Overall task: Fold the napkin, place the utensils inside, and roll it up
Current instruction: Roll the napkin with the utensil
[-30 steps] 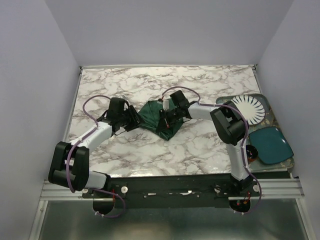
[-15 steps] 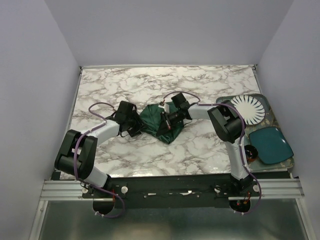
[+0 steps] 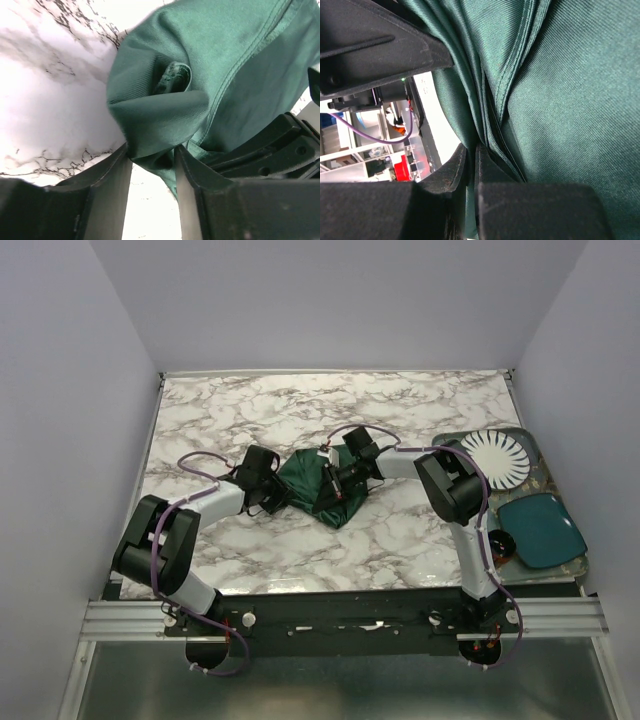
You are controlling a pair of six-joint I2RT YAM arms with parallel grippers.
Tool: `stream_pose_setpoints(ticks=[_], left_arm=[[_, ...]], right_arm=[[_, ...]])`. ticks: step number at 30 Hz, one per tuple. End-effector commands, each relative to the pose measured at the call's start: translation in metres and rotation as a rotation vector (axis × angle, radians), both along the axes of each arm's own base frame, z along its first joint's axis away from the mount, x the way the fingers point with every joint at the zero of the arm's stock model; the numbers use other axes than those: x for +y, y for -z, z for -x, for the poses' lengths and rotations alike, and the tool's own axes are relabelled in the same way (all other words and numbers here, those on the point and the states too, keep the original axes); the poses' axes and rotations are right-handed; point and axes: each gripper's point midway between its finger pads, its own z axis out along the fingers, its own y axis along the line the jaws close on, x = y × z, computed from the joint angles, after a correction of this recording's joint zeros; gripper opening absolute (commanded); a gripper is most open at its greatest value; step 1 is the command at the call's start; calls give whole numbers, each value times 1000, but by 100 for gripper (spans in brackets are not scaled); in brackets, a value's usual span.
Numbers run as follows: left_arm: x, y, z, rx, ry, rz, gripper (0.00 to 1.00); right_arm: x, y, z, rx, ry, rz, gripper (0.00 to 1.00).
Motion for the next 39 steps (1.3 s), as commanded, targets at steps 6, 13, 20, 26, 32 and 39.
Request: stream_pose_setpoints(ticks=[6,13,20,26,32,39], left_arm=[[15,19,-6,-38,-19,-143,35],[8,16,-10,-57,27,-180,17],[8,19,-8,16,81,-252,0],[5,16,-12,56,125,-340,0],[2,12,-9,79,136,-376,0],[-1,10,-5,90,105,-346,0]], right_arm=[[-12,40,11,61,21,112,1],[-13,38,9,42,30,122,0],[-16,33,8,-39,42,198,10],[-27,3,-9,-232,57,288,34],[-26,-47,-22,-462,133,302,57],[6,-53,-16,-580,228,265,66]])
